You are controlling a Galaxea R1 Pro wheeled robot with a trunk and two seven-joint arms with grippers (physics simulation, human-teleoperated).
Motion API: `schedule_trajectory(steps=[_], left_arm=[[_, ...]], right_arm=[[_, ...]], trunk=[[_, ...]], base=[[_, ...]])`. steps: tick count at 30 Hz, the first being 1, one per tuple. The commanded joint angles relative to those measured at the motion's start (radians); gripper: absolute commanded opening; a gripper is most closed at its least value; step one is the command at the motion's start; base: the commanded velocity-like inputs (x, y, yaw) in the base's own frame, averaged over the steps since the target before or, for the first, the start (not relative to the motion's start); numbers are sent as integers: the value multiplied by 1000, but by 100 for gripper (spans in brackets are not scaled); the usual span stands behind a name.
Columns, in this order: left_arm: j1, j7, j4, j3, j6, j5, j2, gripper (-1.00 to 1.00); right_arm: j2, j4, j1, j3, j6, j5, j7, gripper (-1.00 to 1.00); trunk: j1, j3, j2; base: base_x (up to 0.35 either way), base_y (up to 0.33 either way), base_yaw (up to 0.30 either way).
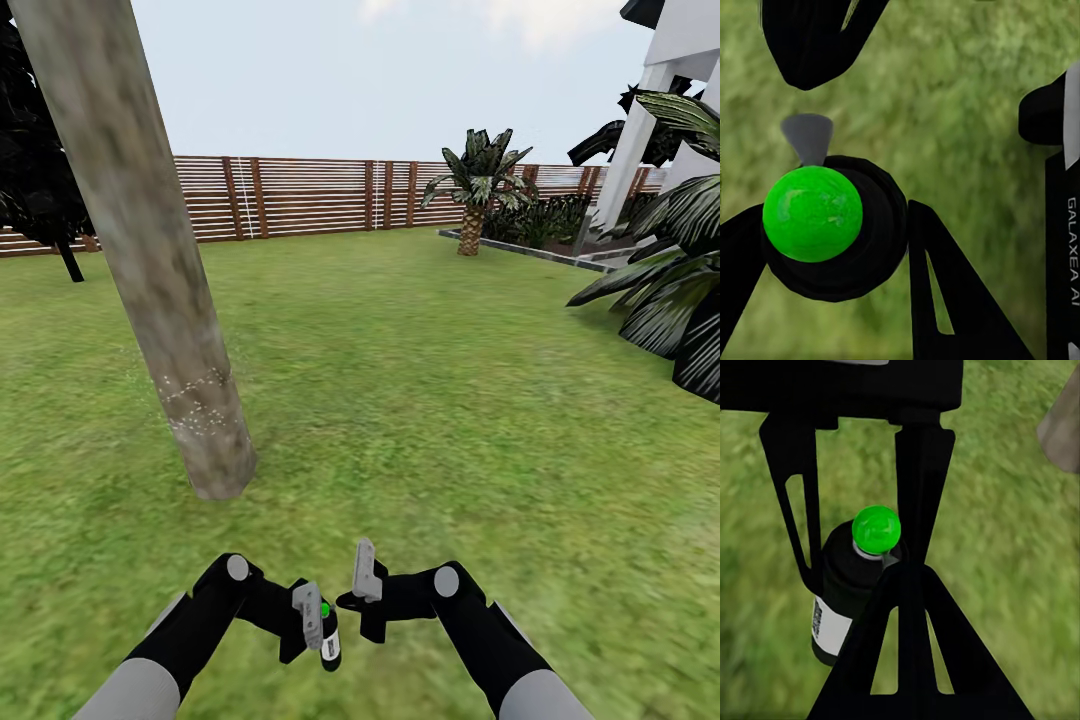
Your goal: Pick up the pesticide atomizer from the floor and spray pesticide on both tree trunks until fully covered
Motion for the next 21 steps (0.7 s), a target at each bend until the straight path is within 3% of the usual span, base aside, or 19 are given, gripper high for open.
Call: schedule_trajectory(steps=[1, 21], left_arm=[[0, 0, 0, 0, 1, 1, 0, -100], [-15, 5, 1, 4, 5, 2, -8, -100]], right_arm=[[0, 0, 0, 0, 0, 0, 0, -100], [0, 0, 0, 0, 0, 0, 0, -100]], trunk=[[0, 0, 0], [0, 0, 0]], base=[[0, 0, 0], [0, 0, 0]])
